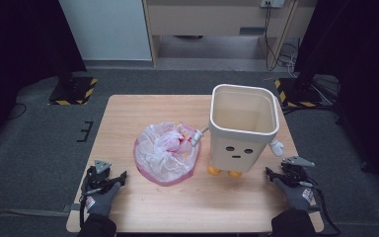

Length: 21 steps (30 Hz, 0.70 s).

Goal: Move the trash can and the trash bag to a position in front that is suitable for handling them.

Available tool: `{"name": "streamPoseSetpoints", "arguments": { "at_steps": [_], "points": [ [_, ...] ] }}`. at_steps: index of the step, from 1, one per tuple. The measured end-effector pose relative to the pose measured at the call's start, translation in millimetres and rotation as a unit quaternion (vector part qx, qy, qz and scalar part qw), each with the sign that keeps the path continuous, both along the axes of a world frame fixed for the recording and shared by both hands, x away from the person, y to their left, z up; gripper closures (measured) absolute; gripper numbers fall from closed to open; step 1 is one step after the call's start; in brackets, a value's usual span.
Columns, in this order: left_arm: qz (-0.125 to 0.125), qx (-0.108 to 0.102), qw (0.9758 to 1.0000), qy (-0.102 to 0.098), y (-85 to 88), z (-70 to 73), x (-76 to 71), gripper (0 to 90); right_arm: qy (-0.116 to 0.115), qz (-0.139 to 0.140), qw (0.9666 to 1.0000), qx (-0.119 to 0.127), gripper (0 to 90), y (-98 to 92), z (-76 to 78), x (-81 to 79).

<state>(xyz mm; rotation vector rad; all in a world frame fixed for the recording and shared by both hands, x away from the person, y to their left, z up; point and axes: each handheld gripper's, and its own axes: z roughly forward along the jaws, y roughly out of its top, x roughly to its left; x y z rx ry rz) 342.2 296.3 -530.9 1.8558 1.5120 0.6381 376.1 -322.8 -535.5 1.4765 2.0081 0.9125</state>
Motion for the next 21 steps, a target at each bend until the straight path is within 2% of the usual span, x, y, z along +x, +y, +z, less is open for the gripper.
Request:
{"name": "streamPoseSetpoints", "arguments": {
  "at_steps": [1,2,3,4,5,6,9,10,11,12,13,14,15,21],
  "points": [
    [0.004,-0.009,0.9999,-0.011,1.2,3.7,-1.5,29.8,0.004,-0.004,1.0000,0.003,36.6,-0.7,1.3,-1.7],
    [0.004,-0.009,0.9999,-0.011,1.2,3.7,-1.5,30.5,0.001,-0.004,1.0000,-0.002,36.7,-1.9,2.7,-2.9],
    [0.008,-0.024,0.9993,-0.027,1.7,9.0,-3.9,31.0,-0.005,-0.004,1.0000,0.004,37.6,-2.0,5.3,-4.6],
    [0.008,-0.031,0.9989,-0.035,1.8,12.0,-5.3,31.7,-0.011,-0.002,0.9999,0.013,37.7,-1.9,8.4,-6.2],
    [0.008,-0.031,0.9989,-0.035,1.8,12.0,-5.3,32.4,-0.021,0.003,0.9997,0.014,38.4,-1.8,11.3,-7.4],
    [0.008,-0.047,0.9976,-0.050,1.1,17.8,-8.1,33.1,-0.030,0.007,0.9993,0.019,39.7,-0.6,14.9,-9.3],
    [0.003,-0.073,0.9949,-0.069,-1.6,25.6,-12.4,34.7,-0.050,0.017,0.9983,0.024,41.6,3.4,23.8,-13.7],
    [0.003,-0.073,0.9949,-0.069,-1.6,25.6,-12.4,35.1,-0.050,0.017,0.9983,0.024,41.6,3.4,23.8,-13.7],
    [-0.001,-0.080,0.9935,-0.081,-4.3,32.4,-15.8,35.3,-0.061,0.020,0.9977,0.023,42.0,5.8,29.2,-17.4],
    [-0.001,-0.080,0.9935,-0.081,-4.3,32.4,-15.8,35.5,-0.067,0.023,0.9972,0.024,41.7,6.5,31.6,-18.9],
    [-0.007,-0.084,0.9919,-0.095,-8.1,40.4,-19.2,35.8,-0.076,0.026,0.9964,0.026,41.9,7.3,34.2,-21.2],
    [-0.007,-0.084,0.9919,-0.095,-8.1,40.4,-19.2,35.9,-0.076,0.026,0.9964,0.026,41.9,7.3,34.2,-21.2],
    [-0.015,-0.087,0.9907,-0.104,-11.2,46.5,-21.7,35.9,-0.081,0.029,0.9959,0.026,41.3,7.8,36.9,-23.4],
    [-0.046,-0.111,0.9852,-0.123,-28.8,66.5,-26.1,38.9,-0.109,0.047,0.9918,0.047,42.4,5.1,54.1,-34.9]
  ]
}}
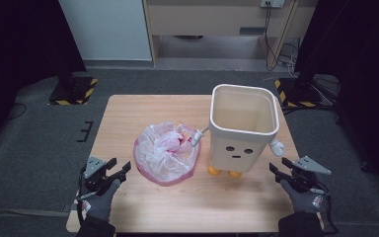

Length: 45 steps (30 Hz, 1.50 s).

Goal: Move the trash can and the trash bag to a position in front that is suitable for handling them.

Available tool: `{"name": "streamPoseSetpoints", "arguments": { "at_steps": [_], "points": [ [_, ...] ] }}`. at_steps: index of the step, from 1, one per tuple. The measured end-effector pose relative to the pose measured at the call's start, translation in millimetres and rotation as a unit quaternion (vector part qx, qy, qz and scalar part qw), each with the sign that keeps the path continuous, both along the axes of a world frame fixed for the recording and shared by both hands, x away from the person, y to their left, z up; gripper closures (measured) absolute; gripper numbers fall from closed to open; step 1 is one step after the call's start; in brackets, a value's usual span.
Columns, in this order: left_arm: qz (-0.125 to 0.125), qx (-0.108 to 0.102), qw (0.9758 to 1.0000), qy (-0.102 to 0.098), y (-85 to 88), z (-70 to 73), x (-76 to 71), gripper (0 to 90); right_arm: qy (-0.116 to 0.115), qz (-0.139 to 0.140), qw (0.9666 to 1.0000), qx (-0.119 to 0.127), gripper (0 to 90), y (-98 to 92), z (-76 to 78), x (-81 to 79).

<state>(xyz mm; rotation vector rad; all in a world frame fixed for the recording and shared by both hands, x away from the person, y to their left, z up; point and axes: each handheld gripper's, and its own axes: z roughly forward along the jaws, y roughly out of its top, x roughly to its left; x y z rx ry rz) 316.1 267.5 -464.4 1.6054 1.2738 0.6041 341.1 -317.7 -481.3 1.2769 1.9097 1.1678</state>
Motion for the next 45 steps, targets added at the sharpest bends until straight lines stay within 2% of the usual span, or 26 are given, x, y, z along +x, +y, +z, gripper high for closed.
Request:
{"name": "streamPoseSetpoints", "arguments": {
  "at_steps": [2,6,10,13,17,20,24,26,27,31,34,39,42,43,45],
  "points": [
    [-0.012,-0.005,0.9999,-0.008,-7.8,6.6,0.5,39.9,-0.009,0.001,1.0000,0.002,42.5,-1.6,5.2,-3.0],
    [-0.044,-0.009,0.9985,-0.031,-33.2,27.1,3.4,41.8,-0.031,0.013,0.9992,0.021,43.4,-2.2,19.1,-7.8],
    [-0.082,0.002,0.9952,-0.053,-68.1,48.6,5.8,42.9,-0.052,0.023,0.9978,0.035,44.1,2.3,31.2,-9.0],
    [-0.113,0.012,0.9912,-0.067,-95.5,59.5,9.5,43.6,-0.065,0.027,0.9965,0.044,44.8,5.4,39.1,-8.5],
    [-0.135,0.021,0.9881,-0.071,-125.7,65.3,18.4,43.8,-0.080,0.032,0.9948,0.053,45.4,8.4,50.6,-7.0],
    [-0.145,0.016,0.9867,-0.071,-144.0,65.2,28.1,44.4,-0.082,0.034,0.9948,0.050,46.8,10.7,59.0,-4.0],
    [-0.157,0.025,0.9853,-0.061,-163.1,62.6,42.9,45.8,-0.083,0.034,0.9944,0.056,52.4,10.4,65.7,1.2],
    [-0.156,0.027,0.9860,-0.054,-166.8,62.5,44.8,46.3,-0.078,0.037,0.9945,0.060,53.9,10.7,66.9,1.9],
    [-0.162,0.029,0.9850,-0.053,-173.9,62.1,49.8,46.3,-0.076,0.042,0.9943,0.062,57.9,11.9,68.4,3.5],
    [-0.168,0.035,0.9837,-0.053,-183.5,62.0,56.4,48.3,-0.069,0.046,0.9946,0.062,59.0,13.3,71.1,5.8],
    [-0.168,0.040,0.9836,-0.052,-187.2,62.2,60.5,53.0,-0.065,0.046,0.9949,0.062,59.2,13.4,71.8,6.9],
    [-0.170,0.039,0.9836,-0.048,-186.7,62.3,63.1,65.6,-0.062,0.045,0.9947,0.068,59.6,14.2,71.2,5.9],
    [-0.169,0.044,0.9834,-0.049,-185.7,63.0,62.1,66.7,-0.063,0.045,0.9945,0.071,59.7,15.2,70.7,5.0],
    [-0.169,0.040,0.9837,-0.046,-183.1,64.2,61.5,66.8,-0.063,0.042,0.9940,0.079,59.9,16.7,71.0,3.8],
    [-0.164,0.044,0.9845,-0.044,-179.9,65.9,59.7,67.0,-0.063,0.045,0.9933,0.085,60.2,18.6,71.5,1.9]
  ]
}}
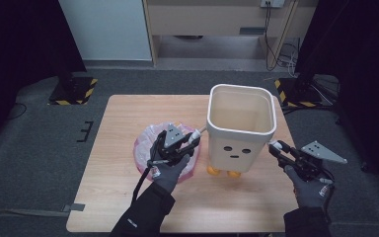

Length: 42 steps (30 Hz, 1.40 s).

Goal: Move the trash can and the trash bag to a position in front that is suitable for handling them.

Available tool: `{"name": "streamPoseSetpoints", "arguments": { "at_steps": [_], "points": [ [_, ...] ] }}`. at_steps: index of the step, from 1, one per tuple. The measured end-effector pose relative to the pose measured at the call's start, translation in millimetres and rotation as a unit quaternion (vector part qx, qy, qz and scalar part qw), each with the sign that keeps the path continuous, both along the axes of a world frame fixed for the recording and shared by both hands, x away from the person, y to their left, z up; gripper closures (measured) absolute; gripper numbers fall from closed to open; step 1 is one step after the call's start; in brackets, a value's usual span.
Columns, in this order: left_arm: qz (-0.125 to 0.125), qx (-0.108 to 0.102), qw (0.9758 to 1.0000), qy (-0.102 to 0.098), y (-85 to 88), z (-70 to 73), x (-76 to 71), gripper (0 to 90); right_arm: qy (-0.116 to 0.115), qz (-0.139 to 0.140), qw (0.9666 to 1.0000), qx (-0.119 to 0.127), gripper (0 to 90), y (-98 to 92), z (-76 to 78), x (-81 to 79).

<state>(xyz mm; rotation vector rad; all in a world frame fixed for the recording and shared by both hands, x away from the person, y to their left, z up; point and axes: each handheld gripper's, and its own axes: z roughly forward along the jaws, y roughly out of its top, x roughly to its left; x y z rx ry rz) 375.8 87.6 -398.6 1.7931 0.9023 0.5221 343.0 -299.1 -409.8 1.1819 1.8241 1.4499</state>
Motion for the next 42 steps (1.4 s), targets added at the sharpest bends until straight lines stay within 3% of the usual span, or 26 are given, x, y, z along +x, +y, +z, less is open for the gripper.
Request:
{"name": "streamPoseSetpoints", "arguments": {
  "at_steps": [8,12,14,16,26,32,35,38,40,42],
  "points": [
    [0.023,-0.013,0.9996,0.011,19.3,2.0,-8.0,67.2,0.012,0.028,0.9995,0.000,66.2,15.6,6.1,-6.3],
    [0.030,-0.020,0.9993,0.013,36.2,2.4,-16.5,67.3,0.015,0.042,0.9989,-0.016,66.7,31.6,9.7,-11.7],
    [0.030,-0.021,0.9993,0.008,43.2,2.5,-19.0,67.3,0.020,0.050,0.9985,-0.013,67.0,37.9,10.1,-14.2],
    [0.038,-0.027,0.9988,0.017,49.9,2.7,-23.4,67.3,0.023,0.057,0.9980,-0.011,67.2,44.3,10.5,-17.0],
    [0.048,-0.023,0.9984,0.021,70.8,5.7,-32.5,67.3,0.046,0.089,0.9949,-0.014,67.9,64.6,14.3,-32.6],
    [0.052,-0.028,0.9980,0.021,78.1,3.9,-31.9,67.3,0.036,0.091,0.9951,-0.012,65.8,71.9,10.7,-25.5],
    [0.052,-0.032,0.9980,0.019,80.1,1.2,-30.1,67.3,0.022,0.097,0.9950,-0.013,57.5,75.5,8.1,-20.4],
    [0.050,-0.031,0.9981,0.017,81.1,0.2,-29.3,67.1,0.021,0.102,0.9945,-0.013,58.2,78.2,6.4,-11.8],
    [0.055,-0.019,0.9983,0.010,83.7,-0.9,-27.7,67.1,0.027,0.109,0.9937,-0.008,61.4,80.3,5.8,-8.3],
    [0.057,-0.029,0.9978,0.015,87.4,-2.5,-24.8,67.1,0.027,0.116,0.9929,0.002,61.5,83.4,6.3,-10.3]
  ]
}}
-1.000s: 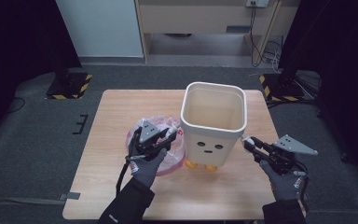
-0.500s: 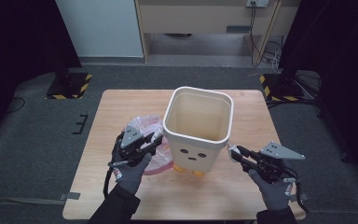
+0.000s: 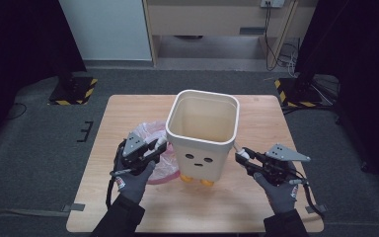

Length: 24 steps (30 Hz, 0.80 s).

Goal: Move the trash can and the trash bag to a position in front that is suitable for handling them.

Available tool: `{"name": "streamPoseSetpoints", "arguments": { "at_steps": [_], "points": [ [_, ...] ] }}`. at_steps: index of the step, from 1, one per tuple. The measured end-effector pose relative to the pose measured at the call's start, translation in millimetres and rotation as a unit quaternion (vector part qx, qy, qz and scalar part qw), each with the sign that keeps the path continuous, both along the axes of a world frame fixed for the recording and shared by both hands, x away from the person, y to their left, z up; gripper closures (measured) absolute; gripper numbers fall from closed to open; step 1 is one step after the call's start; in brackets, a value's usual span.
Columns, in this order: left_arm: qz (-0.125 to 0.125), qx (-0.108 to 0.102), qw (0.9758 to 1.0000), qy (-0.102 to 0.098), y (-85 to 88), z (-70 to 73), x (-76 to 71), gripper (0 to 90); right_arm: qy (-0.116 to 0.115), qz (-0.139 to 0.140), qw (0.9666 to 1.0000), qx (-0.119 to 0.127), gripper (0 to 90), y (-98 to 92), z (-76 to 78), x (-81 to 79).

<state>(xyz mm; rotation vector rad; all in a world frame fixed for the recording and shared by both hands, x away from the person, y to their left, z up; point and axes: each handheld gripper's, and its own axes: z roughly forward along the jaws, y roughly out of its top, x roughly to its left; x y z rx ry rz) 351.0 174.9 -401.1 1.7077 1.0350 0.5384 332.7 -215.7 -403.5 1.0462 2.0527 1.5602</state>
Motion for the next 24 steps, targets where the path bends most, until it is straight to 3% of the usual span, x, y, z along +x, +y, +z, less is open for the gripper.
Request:
{"name": "streamPoseSetpoints", "arguments": {
  "at_steps": [7,8,14,20,22,24],
  "points": [
    [0.003,-0.016,0.9999,0.005,5.2,-0.7,3.2,67.4,0.008,-0.008,0.9999,0.000,61.7,12.3,3.4,-11.9],
    [-0.001,-0.024,0.9997,0.008,5.8,1.3,2.1,67.5,0.013,-0.011,0.9999,-0.001,61.7,12.1,3.5,-12.9],
    [-0.002,-0.020,0.9997,0.012,10.1,7.8,-2.5,67.5,0.046,0.005,0.9989,0.006,61.8,13.9,2.9,-22.7],
    [-0.006,-0.034,0.9994,0.007,14.5,2.0,-3.9,66.5,0.038,0.014,0.9992,0.008,61.3,15.7,1.2,-23.6],
    [-0.010,-0.035,0.9994,0.000,17.3,0.7,-4.2,58.2,0.022,0.018,0.9996,0.001,54.8,14.4,0.7,-23.4],
    [-0.010,-0.014,0.9998,-0.006,26.7,-2.7,-10.5,52.8,0.009,0.018,0.9997,0.016,52.2,10.9,2.5,-23.8]
  ]
}}
